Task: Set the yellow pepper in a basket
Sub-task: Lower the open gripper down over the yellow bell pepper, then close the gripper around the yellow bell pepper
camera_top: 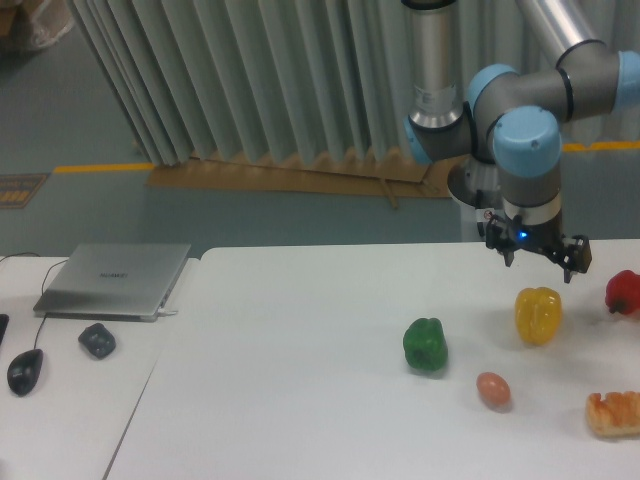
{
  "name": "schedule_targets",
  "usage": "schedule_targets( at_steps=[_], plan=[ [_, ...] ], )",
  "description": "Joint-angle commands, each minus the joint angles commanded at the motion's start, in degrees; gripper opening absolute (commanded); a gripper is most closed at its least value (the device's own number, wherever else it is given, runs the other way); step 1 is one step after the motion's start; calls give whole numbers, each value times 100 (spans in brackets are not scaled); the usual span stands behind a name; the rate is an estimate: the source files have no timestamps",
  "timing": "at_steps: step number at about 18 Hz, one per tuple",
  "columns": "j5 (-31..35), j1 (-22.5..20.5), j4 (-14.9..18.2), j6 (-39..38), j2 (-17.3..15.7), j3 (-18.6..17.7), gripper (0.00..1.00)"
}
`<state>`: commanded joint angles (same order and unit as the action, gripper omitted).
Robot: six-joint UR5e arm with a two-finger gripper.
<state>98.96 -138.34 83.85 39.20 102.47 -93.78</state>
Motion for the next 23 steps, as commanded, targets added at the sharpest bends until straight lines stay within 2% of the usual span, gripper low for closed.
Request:
schedule_targets(
  at_steps=[4,6,10,11,14,23],
  plan=[
    [342,26,-35,79,229,105,100],
    [457,96,-254,88,387,123,100],
    [728,202,-351,299,659,123,100],
    [808,254,-482,299,695,80,100],
    [826,299,-624,299,739,-17,100],
    [817,483,-598,229,652,-237,100]
  ],
)
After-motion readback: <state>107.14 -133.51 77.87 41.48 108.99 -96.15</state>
